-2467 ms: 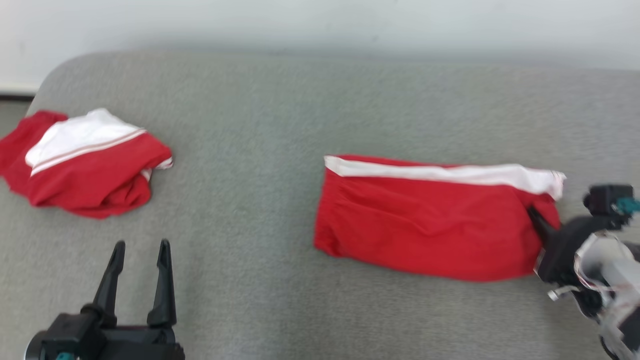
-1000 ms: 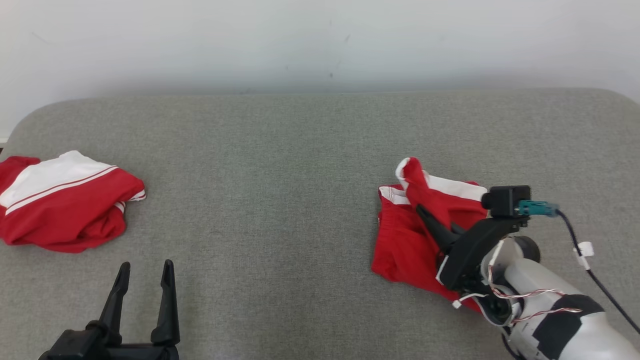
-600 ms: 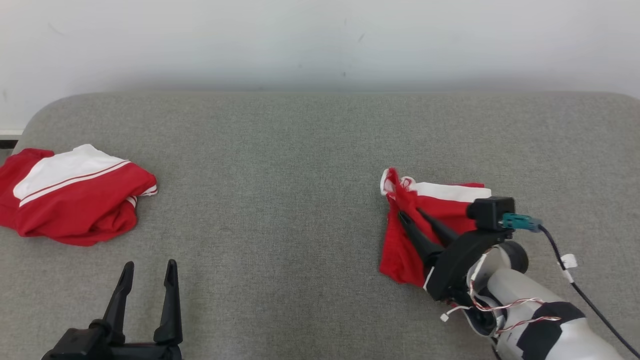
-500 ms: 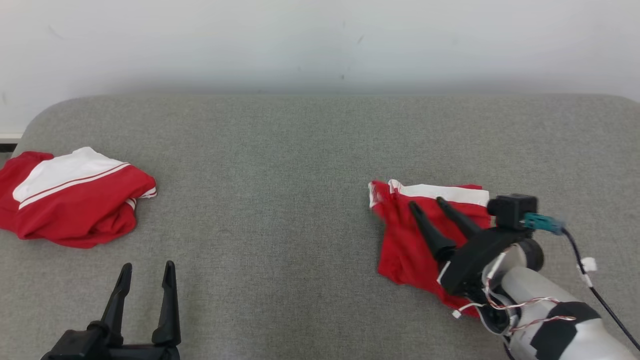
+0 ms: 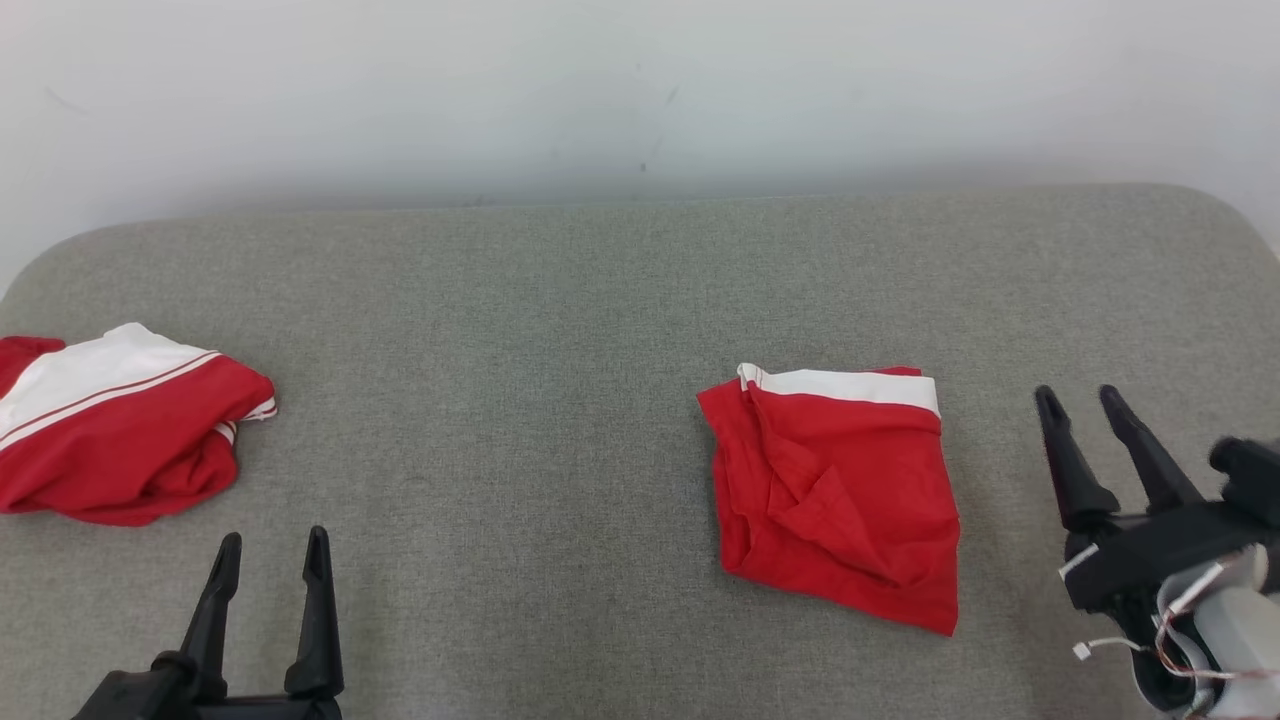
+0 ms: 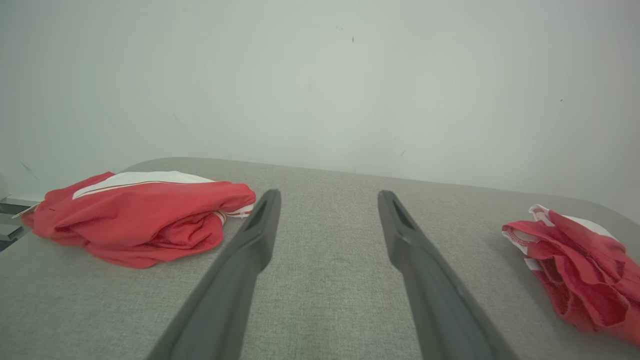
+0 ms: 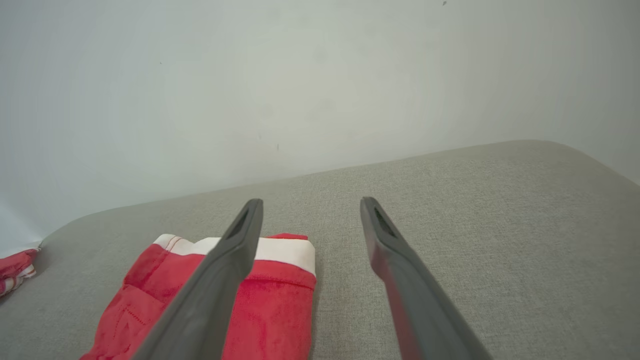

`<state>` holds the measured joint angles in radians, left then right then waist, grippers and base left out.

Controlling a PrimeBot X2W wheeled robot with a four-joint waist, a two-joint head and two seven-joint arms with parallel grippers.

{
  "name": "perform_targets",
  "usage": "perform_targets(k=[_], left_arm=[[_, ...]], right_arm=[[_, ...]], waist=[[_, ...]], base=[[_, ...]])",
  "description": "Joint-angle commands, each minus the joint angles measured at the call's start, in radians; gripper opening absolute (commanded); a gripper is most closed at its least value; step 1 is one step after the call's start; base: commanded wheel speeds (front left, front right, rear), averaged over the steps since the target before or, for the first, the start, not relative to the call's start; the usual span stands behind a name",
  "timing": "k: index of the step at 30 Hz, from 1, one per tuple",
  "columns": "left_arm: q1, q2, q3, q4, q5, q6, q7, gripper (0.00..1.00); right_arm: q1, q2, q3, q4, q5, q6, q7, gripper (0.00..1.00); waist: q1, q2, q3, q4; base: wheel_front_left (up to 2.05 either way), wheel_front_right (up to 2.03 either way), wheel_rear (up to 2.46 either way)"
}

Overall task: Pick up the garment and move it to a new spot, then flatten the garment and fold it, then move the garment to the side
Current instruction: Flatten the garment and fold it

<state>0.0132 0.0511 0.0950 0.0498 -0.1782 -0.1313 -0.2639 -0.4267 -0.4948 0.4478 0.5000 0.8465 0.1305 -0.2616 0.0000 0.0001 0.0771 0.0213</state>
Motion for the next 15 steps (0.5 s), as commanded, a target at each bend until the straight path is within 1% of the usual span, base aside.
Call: perform_targets(k=[1,4,6,7,9,10,11,12,15], left_arm=[[0.014,-0.001,0.003,-0.005,-0.003,0.001,-0.001,1.0],[0.014,-0.001,0.002,-0.007,0.0,0.001,-0.001,1.0],[0.011,-0.001,0.002,-0.007,0.004,0.001,-0.001,1.0],[0.008,-0.001,0.001,-0.005,0.007,0.001,-0.001,1.0],[0.005,-0.001,-0.002,-0.004,0.011,0.002,-0.001,1.0],[0.003,-0.001,-0.004,-0.004,0.012,0.002,-0.001,1.0],[0.001,-0.001,-0.007,-0.004,0.013,0.002,-0.001,1.0],[-0.001,-0.001,-0.008,-0.004,0.013,0.002,-0.001,1.0],[-0.007,-0.001,-0.011,-0.005,0.014,0.002,-0.001,1.0]], right_arm=[[0.054,0.018,-0.063,-0.032,-0.039,0.001,-0.004,1.0],[0.126,0.049,-0.143,-0.072,-0.089,0.001,-0.004,1.0],[0.151,0.066,-0.171,-0.092,-0.118,0.001,-0.004,1.0],[0.172,0.088,-0.189,-0.101,-0.143,0.001,-0.004,1.0],[0.181,0.102,-0.2,-0.098,-0.156,0.001,-0.004,1.0],[0.183,0.106,-0.198,-0.089,-0.161,0.001,-0.004,0.91],[0.179,0.107,-0.194,-0.076,-0.166,0.001,-0.003,0.37],[0.17,0.108,-0.188,-0.064,-0.167,0.001,-0.003,0.0],[0.139,0.11,-0.157,-0.005,-0.175,0.001,-0.003,0.0]], waist=[[0.0,-0.0001,-0.001,-0.002],[0.0,-0.0001,-0.001,-0.003],[0.0,-0.0001,-0.001,-0.003],[0.0,-0.0001,-0.003,0.0],[0.0,-0.0001,-0.003,0.006],[0.0,-0.0001,-0.003,0.01],[0.0,-0.0001,-0.001,0.015],[0.0,-0.0001,0.0,0.019],[0.0,-0.0001,0.005,0.034]], base=[[0.0,0.0,0.0],[0.0,0.0,0.0],[0.0,0.0,0.0],[0.0,0.0,0.0],[0.0,0.0,0.0],[0.0,0.0,0.0],[0.0,0.0,0.0],[0.0,0.0,0.0],[0.0,0.0,0.0]])
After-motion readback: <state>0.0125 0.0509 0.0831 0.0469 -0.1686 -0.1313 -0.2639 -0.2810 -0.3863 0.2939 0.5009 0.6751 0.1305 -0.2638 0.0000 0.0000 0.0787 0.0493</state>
